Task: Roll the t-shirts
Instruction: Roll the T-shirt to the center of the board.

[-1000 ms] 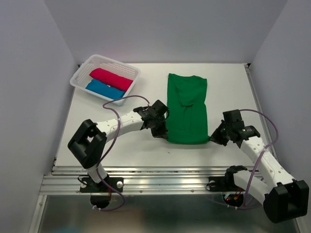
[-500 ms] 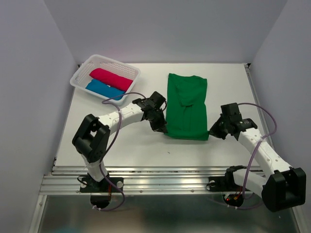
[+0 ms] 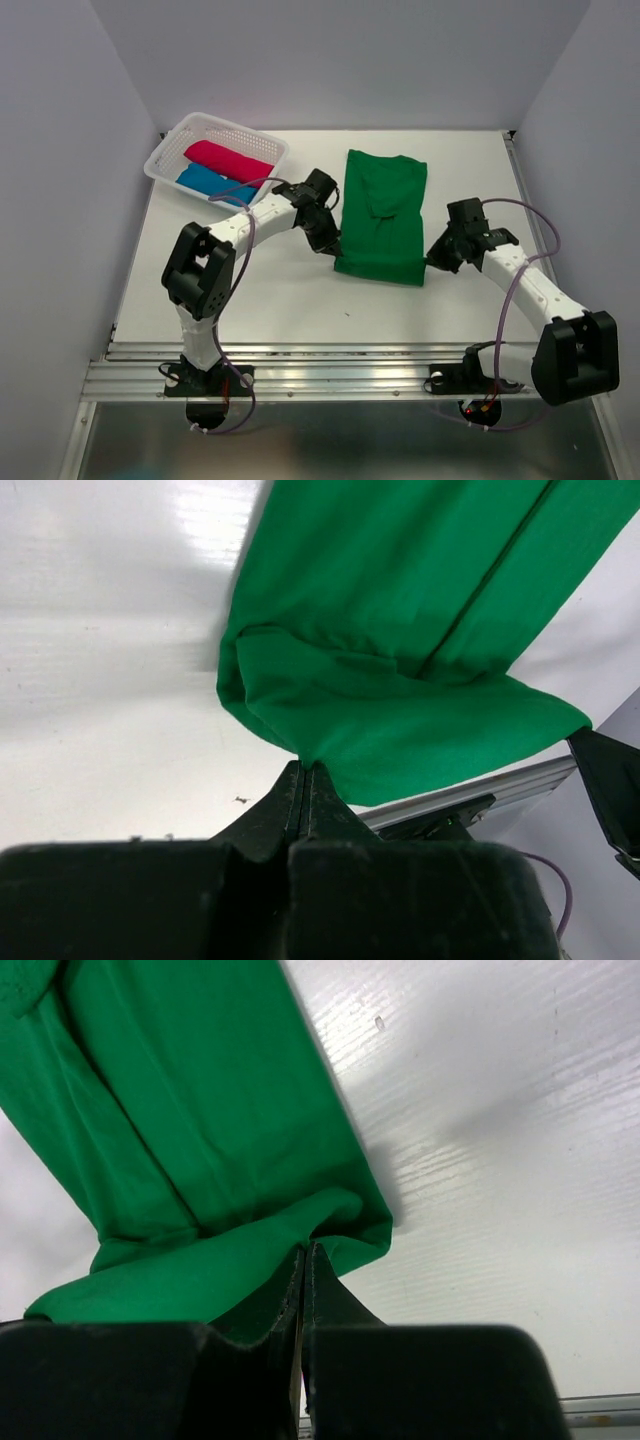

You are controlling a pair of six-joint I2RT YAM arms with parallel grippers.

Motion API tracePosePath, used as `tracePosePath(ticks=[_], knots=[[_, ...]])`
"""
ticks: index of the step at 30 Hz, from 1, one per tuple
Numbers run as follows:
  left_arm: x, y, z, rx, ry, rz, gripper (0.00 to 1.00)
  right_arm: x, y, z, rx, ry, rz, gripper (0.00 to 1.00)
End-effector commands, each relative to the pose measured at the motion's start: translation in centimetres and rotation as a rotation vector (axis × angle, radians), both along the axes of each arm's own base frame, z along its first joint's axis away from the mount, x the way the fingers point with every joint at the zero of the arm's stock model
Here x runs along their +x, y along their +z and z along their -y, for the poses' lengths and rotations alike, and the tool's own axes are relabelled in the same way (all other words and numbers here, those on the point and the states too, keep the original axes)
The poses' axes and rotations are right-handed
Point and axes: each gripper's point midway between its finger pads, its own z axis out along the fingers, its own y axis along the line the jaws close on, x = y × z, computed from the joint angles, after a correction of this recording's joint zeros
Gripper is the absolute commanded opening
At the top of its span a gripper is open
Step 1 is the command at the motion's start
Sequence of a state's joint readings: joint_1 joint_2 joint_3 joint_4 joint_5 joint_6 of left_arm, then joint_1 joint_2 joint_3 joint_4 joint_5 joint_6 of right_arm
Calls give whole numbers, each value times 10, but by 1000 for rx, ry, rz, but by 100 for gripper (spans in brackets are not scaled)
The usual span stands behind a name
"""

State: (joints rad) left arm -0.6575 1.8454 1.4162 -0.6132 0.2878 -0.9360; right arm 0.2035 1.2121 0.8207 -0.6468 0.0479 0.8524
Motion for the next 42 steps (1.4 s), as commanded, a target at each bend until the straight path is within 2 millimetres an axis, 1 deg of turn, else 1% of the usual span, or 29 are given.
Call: tracePosePath(ticks=[1,3,4,7,11,12,15,17,18,19,20,22,23,25,26,30,31,33,35,36,37,38,39,40,41,42], knots=[[14,7,1,-4,-9,15,0,30,17,3,-36,-1,87,1],[19,8,4,-14,-11,17,0,34,16,3,-46,2,86,1],[22,4,5,-9,-8,14,0,35,17,3,-49,1,88,1],[30,1,5,-5,-8,18,0,40,11,5,-64,1,75,1],[39,-11,2,2,0,11,1,45,6,4,-69,1,70,1],[41,-17,0,10,0,6,4,47,3,3,-65,-2,69,1],[47,-22,-1,23,-4,12,8,50,-5,4,-72,-6,57,1],[53,-23,2,16,-20,31,14,53,-8,4,-77,-3,53,4],[55,-22,3,9,-26,43,19,55,-9,4,-79,-4,55,5],[59,-20,6,-1,-31,66,29,58,-11,4,-83,-8,51,5],[61,-18,7,-7,-37,81,32,60,-12,6,-96,-13,53,6],[68,-14,10,-14,-59,119,43,65,-14,8,-111,-17,49,6],[70,-12,12,-23,-72,135,43,68,-14,9,-121,-14,52,7],[76,-7,14,-26,-87,160,50,73,-15,9,-126,-15,51,7],[78,-5,12,-15,-95,181,51,75,-15,9,-130,-17,54,6],[87,8,6,17,-88,252,52,79,-20,9,-134,-17,44,5],[87,15,4,21,-86,273,52,79,-21,8,-133,-18,41,5],[90,20,-3,58,-76,304,52,78,-25,13,-139,-42,30,5],[87,29,-6,69,-78,332,49,77,-28,15,-142,-57,24,3],[87,30,-8,82,-76,348,46,78,-29,17,-147,-70,25,3],[82,35,-8,84,-91,367,39,77,-30,18,-151,-77,20,3],[81,36,-9,92,-94,378,33,77,-32,18,-152,-80,16,7],[78,37,-8,96,-102,386,28,77,-33,18,-153,-79,11,15],[74,39,-9,100,-117,393,20,78,-33,18,-153,-80,8,29],[67,39,-8,115,-129,394,10,78,-32,17,-148,-78,9,51],[64,39,-7,122,-139,395,10,77,-33,17,-148,-77,6,60]])
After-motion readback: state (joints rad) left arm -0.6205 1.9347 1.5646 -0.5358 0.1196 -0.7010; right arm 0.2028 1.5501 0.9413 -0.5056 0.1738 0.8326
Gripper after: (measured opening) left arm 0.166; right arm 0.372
